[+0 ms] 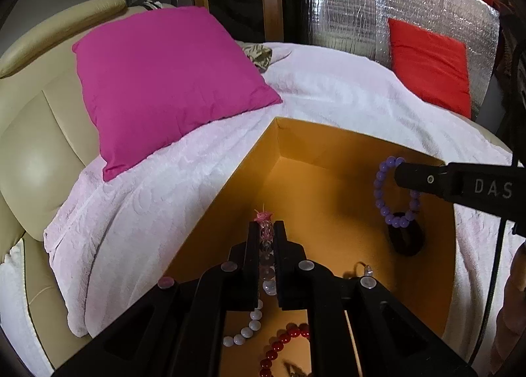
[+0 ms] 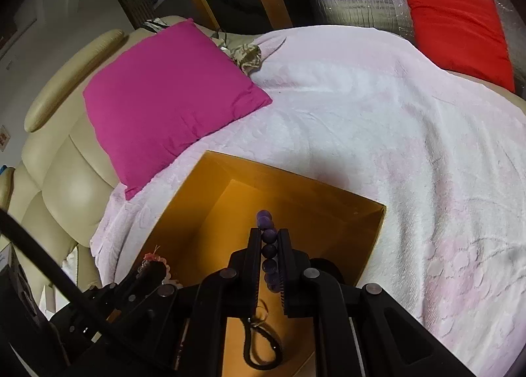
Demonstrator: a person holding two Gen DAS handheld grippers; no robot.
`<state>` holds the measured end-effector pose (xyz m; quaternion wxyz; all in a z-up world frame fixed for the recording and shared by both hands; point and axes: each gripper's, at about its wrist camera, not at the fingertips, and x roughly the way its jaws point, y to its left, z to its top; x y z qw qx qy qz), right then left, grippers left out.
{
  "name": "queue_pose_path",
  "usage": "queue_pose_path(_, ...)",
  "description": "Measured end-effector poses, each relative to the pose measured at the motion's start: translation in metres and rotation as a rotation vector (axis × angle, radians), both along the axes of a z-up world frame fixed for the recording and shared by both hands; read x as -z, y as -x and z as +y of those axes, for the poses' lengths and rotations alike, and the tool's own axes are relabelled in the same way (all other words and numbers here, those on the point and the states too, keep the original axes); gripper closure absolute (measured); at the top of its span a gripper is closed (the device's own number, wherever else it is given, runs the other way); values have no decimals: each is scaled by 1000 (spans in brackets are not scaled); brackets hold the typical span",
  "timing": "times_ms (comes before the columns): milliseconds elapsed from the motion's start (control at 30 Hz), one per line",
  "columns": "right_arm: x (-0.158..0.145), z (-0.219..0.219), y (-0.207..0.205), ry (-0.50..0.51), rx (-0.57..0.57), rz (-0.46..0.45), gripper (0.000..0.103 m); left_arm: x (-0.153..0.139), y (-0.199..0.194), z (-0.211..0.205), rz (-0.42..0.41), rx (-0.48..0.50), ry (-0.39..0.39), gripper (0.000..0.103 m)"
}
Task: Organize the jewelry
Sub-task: 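Lower both bracelets into the orange box and open both tools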
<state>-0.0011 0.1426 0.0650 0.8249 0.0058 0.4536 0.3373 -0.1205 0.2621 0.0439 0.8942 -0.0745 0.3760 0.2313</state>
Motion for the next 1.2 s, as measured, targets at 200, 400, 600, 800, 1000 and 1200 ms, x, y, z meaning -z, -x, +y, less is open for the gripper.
queue_pose_path(200,5,6,-8,29,3,4,92,7,-7,1,34,-1,11,95)
queue_pose_path(400,10,9,-12,55,9,12,92,12,-13,3,57,2,25,95)
queue_pose_path(600,14,10,-19,71,29,24,92,17,-19,1,81,8,39,95)
queue_pose_path(800,17,14,-23,85,37,27,92,23,-24,0,112,24,53,95)
queue_pose_path(1000,21,17,-27,97,43,33,92,28,-27,-1,135,31,63,95)
queue_pose_path(1200,23,17,-29,103,53,36,91,32,-32,-1,158,41,67,95)
